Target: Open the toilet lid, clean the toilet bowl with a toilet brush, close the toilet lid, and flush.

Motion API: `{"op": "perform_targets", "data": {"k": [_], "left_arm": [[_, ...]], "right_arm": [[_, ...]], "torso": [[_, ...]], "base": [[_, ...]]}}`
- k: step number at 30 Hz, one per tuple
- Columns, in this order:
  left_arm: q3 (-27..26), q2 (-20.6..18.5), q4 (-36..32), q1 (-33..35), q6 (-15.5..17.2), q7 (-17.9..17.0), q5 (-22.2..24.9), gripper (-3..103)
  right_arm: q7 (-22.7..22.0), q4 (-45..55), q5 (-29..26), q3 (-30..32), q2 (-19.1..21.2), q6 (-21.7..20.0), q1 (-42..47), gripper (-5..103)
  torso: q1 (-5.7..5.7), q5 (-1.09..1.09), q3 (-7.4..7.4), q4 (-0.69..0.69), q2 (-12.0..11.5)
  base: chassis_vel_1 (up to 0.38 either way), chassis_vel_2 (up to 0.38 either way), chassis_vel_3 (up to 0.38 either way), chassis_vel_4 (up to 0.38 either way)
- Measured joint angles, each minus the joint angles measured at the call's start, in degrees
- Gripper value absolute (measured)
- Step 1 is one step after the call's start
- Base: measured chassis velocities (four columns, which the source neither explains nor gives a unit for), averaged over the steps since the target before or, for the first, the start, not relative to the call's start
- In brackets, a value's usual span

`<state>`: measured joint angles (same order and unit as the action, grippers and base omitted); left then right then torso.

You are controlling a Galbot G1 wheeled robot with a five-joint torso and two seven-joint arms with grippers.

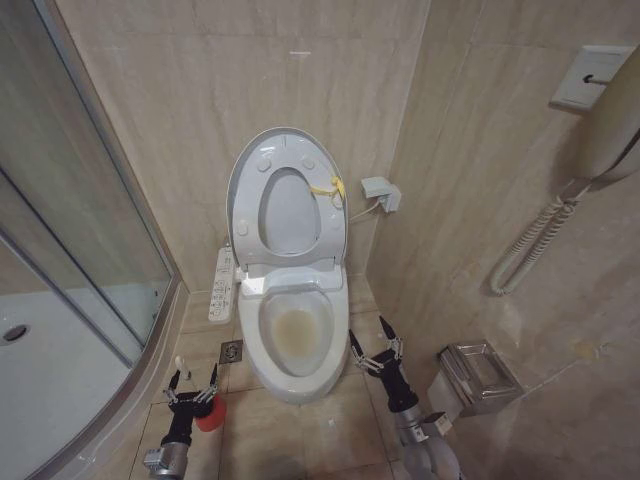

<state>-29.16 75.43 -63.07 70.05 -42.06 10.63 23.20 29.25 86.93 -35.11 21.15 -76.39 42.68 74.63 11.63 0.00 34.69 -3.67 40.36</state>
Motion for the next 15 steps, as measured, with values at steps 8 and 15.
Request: {"op": "perform_targets", "data": {"k": [8,15], "left_arm": [[0.0,1.0,0.3,-0.4,0.0,0.1,-0.6,100],[-0.6,0.9,0.5,0.3,0.0,0.1,-0.8,100]], "right_arm": [[0.0,0.4,-0.1,0.2,0.3,0.0,0.2,100],[0.1,0.8,-0.1,0.1,0.3,0.1,0.5,100]], "torso": [[0.00,0.00,0.00,-0.01,0.0],[0.00,0.00,0.00,0.00,0.0]], "base": [[0.000,0.000,0.000,0.000],[0.000,0.000,0.000,0.000]]}}
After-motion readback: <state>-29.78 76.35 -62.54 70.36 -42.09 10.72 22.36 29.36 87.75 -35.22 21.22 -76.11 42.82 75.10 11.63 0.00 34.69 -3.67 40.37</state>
